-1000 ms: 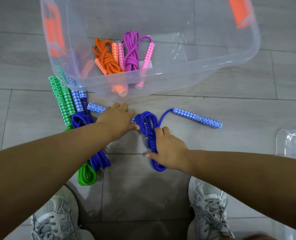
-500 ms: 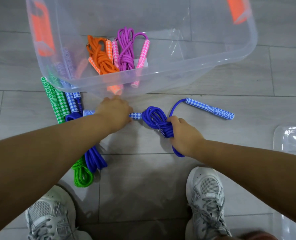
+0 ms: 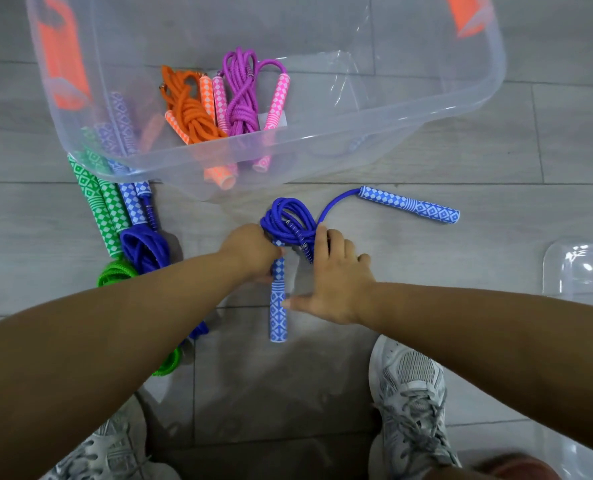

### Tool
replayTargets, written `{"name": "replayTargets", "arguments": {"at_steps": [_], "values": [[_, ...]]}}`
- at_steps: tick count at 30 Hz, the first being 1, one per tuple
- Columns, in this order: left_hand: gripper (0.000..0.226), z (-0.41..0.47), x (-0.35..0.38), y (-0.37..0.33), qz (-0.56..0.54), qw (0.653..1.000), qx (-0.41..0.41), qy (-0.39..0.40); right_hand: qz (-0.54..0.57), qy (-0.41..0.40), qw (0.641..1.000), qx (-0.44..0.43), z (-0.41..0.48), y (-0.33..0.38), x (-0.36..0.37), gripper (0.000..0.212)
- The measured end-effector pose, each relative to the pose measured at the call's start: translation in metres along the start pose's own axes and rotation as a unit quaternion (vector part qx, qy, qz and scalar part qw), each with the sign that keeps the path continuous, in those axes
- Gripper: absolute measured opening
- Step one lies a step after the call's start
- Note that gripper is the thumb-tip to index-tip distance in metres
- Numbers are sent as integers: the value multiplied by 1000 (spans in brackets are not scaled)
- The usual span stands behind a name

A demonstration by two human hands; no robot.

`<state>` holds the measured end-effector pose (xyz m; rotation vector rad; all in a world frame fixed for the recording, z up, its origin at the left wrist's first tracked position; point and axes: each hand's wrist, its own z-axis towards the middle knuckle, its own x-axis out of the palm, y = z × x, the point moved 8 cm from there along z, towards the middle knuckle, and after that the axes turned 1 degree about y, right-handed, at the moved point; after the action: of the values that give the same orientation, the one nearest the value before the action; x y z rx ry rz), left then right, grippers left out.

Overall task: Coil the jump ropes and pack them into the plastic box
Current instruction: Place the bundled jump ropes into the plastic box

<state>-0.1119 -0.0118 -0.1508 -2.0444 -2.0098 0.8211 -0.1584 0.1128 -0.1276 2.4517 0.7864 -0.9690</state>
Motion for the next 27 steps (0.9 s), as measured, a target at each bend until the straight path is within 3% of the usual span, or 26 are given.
{"name": "replayTargets", "arguments": {"at_steps": [3, 6, 11, 15, 19, 24, 27], "values": [[14, -2, 7, 7, -119, 992, -46, 10, -48, -17, 999, 12, 4, 8, 8, 137], [8, -6, 9, 10, -219, 973, -72, 10, -45, -42, 998, 19, 6, 11, 9, 126], [12, -2, -17, 4, -203, 977, -33, -58, -68, -62, 995, -28, 5, 11, 6, 107], [34, 4, -27, 5, -77, 994, 12, -76, -81, -46, 991, -99, 2, 15, 5, 100], [32, 5, -34, 18, 36, 993, 17, -109, -99, -6, 978, -186, -3, 20, 5, 98], [33, -1, -31, 10, 204, 973, 67, -88, -128, 16, 962, -241, -4, 13, 11, 88], [47, 2, -31, -3, 253, 954, 124, -103, -171, 28, 937, -305, -10, 14, 17, 82]]}}
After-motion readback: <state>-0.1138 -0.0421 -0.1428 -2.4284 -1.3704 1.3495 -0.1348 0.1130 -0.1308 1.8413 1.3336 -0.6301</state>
